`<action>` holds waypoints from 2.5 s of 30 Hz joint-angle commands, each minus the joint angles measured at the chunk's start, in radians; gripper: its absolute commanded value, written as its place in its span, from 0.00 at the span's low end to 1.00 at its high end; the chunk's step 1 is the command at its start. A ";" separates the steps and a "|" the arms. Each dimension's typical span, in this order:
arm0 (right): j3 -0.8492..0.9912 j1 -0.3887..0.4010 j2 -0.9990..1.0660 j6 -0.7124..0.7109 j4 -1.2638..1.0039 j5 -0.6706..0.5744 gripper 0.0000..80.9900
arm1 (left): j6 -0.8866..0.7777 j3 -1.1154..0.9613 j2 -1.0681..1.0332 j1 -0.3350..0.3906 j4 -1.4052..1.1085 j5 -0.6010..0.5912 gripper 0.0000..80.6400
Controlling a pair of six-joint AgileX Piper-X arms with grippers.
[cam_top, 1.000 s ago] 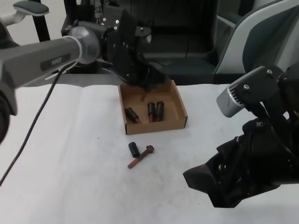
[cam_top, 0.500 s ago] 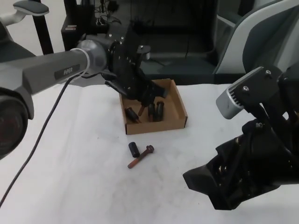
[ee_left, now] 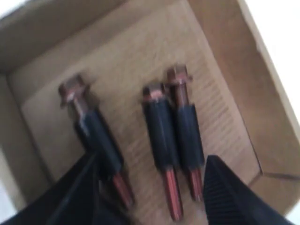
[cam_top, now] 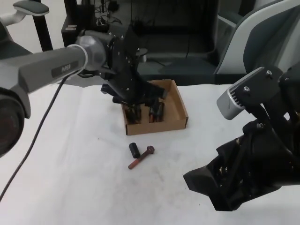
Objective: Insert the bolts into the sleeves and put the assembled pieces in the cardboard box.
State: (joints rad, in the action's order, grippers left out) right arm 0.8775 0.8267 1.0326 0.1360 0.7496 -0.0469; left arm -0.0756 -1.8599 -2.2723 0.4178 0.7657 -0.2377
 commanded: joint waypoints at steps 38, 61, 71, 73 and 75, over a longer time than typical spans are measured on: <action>-0.036 -0.001 -0.073 0.103 -0.002 0.064 0.86 | 0.125 1.158 1.616 0.035 0.006 0.005 0.66; -0.235 0.000 -0.296 0.445 -0.188 0.108 0.86 | 0.051 1.315 1.875 0.035 -0.164 -0.112 0.66; -0.067 0.000 0.032 0.691 -0.194 0.060 0.86 | 0.051 1.315 1.875 0.035 -0.164 -0.112 0.66; -0.011 0.000 0.116 0.700 -0.194 0.047 0.86 | 0.051 1.315 1.875 0.035 -0.164 -0.112 0.66; 0.044 0.000 0.212 0.710 -0.194 0.034 0.86 | 0.053 1.315 1.875 0.035 -0.164 -0.119 0.66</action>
State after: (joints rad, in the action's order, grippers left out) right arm 0.8627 0.8267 1.1557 0.8257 0.5634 0.0075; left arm -0.0211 -0.5426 -0.4039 0.4487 0.6130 -0.3413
